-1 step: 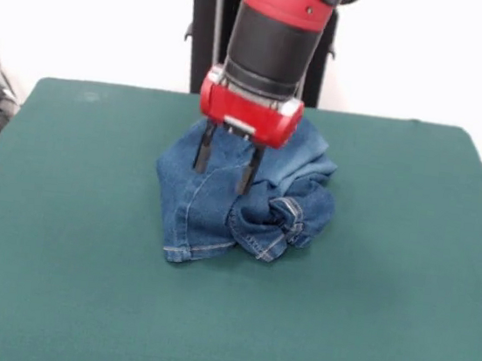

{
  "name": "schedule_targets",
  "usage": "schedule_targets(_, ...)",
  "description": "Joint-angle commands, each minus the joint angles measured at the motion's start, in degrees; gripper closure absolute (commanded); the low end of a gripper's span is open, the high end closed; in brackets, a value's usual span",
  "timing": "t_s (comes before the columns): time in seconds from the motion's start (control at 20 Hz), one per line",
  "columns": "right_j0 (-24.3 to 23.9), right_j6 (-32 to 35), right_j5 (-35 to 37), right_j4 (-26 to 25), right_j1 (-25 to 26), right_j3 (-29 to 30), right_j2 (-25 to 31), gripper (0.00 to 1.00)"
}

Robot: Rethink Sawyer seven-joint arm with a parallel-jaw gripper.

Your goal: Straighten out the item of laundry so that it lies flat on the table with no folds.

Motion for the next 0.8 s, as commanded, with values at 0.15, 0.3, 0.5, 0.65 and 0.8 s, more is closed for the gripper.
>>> schedule_targets(0.15, 0.8, 6.96, -6.01, -2.27, 11.3, -4.44, 1.88, 0.0)
schedule_targets(0.3, 0.75, 5.66, -6.39, -3.25, 12.38, -5.05, 1.09, 0.0)
schedule_targets(0.5, 1.45, 4.41, -5.91, -5.29, 13.09, -5.53, -1.57, 0.0)
schedule_targets(0.65, -0.51, 3.24, -7.07, -7.18, 13.61, -5.23, -0.85, 0.0)
schedule_targets(0.8, -3.33, 1.84, -5.7, -8.68, 14.43, -5.23, 2.02, 0.0)
